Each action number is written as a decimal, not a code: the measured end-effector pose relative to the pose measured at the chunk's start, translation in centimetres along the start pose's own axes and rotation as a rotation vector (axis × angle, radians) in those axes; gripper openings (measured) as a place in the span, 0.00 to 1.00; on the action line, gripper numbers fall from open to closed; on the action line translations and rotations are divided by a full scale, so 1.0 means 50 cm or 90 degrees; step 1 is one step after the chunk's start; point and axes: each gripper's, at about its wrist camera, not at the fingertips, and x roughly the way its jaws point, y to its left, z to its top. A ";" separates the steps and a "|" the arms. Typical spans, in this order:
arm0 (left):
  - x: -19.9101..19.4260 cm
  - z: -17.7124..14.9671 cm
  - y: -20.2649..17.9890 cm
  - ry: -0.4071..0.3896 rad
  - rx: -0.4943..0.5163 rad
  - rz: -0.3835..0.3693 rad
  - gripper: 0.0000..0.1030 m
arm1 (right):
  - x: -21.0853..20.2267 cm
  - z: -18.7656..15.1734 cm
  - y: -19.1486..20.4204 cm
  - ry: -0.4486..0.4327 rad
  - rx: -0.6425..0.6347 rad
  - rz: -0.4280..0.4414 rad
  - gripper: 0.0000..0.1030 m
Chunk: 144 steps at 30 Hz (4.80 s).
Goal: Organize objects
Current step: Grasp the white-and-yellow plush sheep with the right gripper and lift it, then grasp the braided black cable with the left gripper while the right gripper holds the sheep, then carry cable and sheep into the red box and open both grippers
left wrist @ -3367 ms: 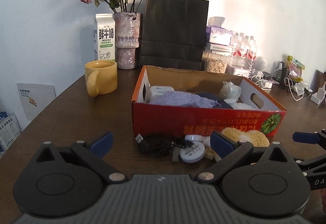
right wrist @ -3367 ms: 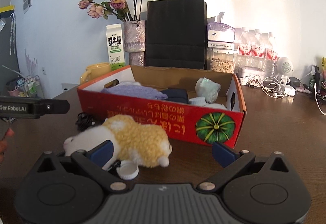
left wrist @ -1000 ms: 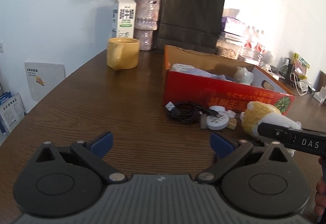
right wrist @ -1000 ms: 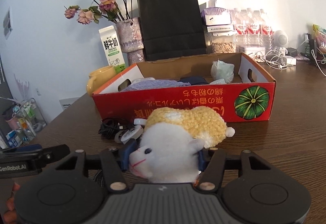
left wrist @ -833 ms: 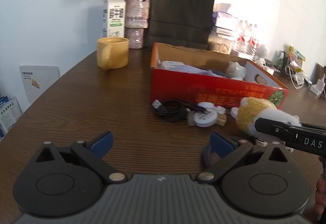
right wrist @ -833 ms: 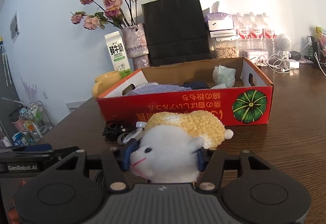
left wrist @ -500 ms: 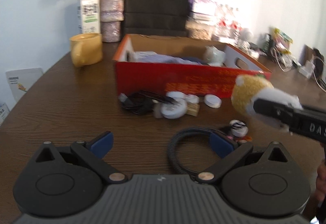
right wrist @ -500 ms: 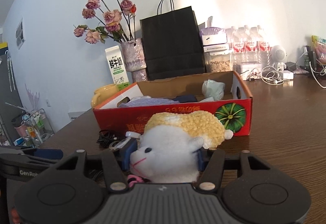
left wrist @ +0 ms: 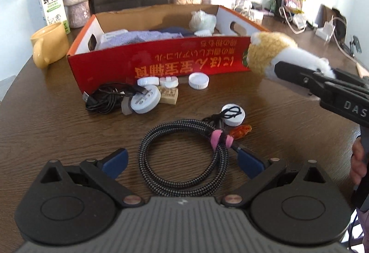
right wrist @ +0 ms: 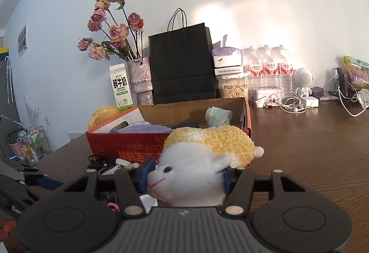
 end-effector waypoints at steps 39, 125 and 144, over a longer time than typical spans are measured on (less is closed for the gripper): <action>0.012 0.021 -0.007 0.055 0.053 -0.021 0.87 | -0.010 -0.008 0.007 -0.016 -0.013 0.024 0.54; 0.113 0.327 0.155 -0.114 -0.064 0.105 1.00 | 0.325 0.237 0.021 0.000 -0.087 0.007 1.00; 0.008 0.225 0.122 -0.132 -0.075 0.114 1.00 | 0.185 0.195 0.061 0.051 -0.087 -0.002 1.00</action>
